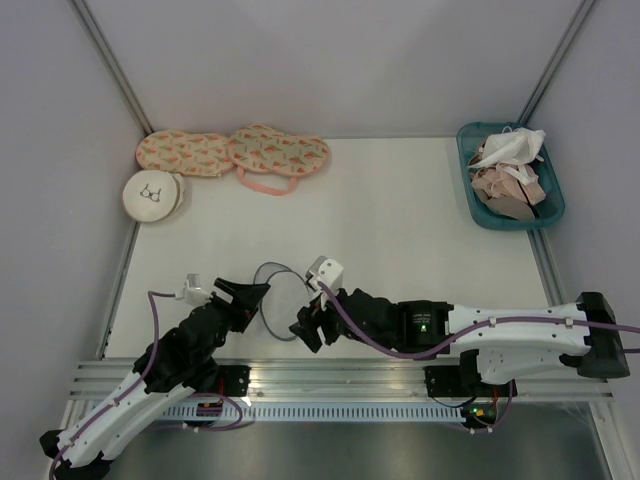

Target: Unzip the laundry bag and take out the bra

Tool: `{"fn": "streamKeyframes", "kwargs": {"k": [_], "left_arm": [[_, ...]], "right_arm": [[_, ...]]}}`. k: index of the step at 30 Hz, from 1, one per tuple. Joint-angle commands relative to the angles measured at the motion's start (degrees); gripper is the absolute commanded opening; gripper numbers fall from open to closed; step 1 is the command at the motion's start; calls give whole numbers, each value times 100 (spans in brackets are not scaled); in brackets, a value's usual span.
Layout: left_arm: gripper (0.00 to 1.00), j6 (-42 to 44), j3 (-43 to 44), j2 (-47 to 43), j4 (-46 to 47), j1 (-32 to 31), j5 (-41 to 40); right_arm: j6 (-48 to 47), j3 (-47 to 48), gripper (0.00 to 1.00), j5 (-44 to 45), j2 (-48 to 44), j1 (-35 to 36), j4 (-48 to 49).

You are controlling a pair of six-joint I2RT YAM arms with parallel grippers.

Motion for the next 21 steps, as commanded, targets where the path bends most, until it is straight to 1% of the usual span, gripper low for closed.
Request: {"fn": "streamKeyframes", "kwargs": {"k": [1, 2, 4, 5, 6, 7, 8, 10, 11, 14, 17, 21], "left_arm": [[84, 643, 198, -361, 196, 24, 246], [84, 931, 225, -361, 240, 24, 421], [85, 1223, 347, -361, 327, 24, 615], [85, 1520, 391, -361, 398, 24, 842], [86, 1680, 470, -361, 433, 24, 975], [86, 1812, 532, -361, 460, 24, 1072], [87, 2048, 585, -361, 460, 24, 1239], [88, 2391, 787, -361, 469, 24, 1380], [88, 2498, 848, -361, 469, 24, 1477], [90, 2929, 1112, -344, 451, 24, 1670], [94, 3202, 1376, -344, 442, 24, 1794], [96, 3360, 1683, -326, 434, 24, 1987]], "right_arm": [[905, -229, 74, 1561, -296, 8, -1142], [1037, -317, 75, 1814, -410, 17, -1248], [1424, -615, 78, 2001, -857, 17, -1293], [1530, -738, 80, 2097, -1059, 8, -1258], [1783, -992, 84, 2290, -1505, 17, -1249], [1873, -1107, 89, 2396, -1753, 17, -1266], [1969, -1222, 98, 2475, -2278, 17, -1266], [2023, -1521, 98, 2511, -2773, 8, -1258], [2040, -1591, 98, 2511, -3210, 8, -1327], [2023, -1689, 98, 2388, -3740, 17, -1607], [2120, -1531, 98, 2292, -3830, 8, -1934], [2207, -1267, 98, 2291, -3514, 17, -2154]]}}
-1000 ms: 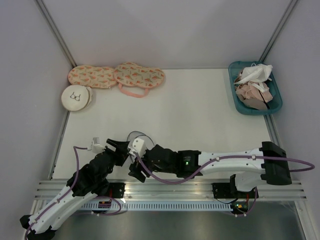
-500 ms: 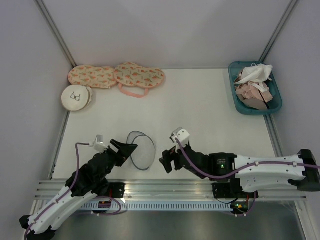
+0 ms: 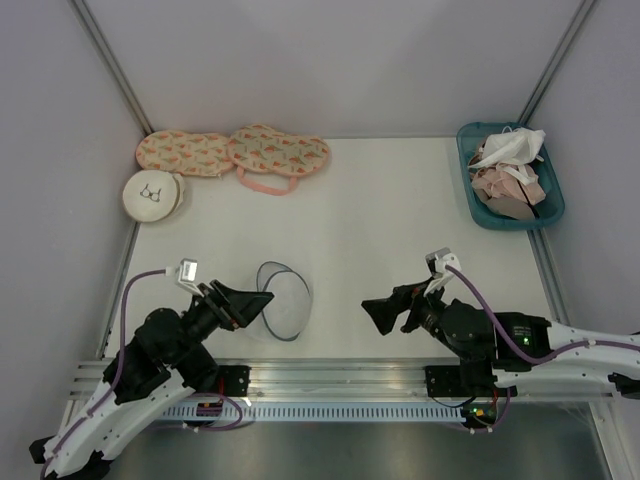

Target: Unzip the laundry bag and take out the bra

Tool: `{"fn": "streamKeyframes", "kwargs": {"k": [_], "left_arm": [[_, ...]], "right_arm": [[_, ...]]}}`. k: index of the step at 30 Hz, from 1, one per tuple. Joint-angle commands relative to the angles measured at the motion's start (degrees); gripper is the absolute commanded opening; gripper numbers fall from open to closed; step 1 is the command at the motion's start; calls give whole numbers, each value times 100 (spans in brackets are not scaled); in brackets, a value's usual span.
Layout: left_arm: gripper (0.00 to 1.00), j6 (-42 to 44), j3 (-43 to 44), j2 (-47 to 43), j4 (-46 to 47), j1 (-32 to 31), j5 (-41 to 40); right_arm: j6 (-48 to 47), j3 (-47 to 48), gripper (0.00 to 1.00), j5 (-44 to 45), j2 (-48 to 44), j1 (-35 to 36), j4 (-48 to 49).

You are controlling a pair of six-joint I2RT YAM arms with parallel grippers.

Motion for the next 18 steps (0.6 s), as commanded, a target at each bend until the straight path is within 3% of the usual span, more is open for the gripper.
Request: {"fn": "streamKeyframes", "kwargs": {"k": [1, 18], "left_arm": [[97, 602, 370, -326, 149, 24, 363], [99, 1208, 942, -335, -70, 24, 689]], "right_arm": [[186, 331, 98, 73, 318, 12, -414], [45, 393, 98, 135, 345, 21, -19]]}}
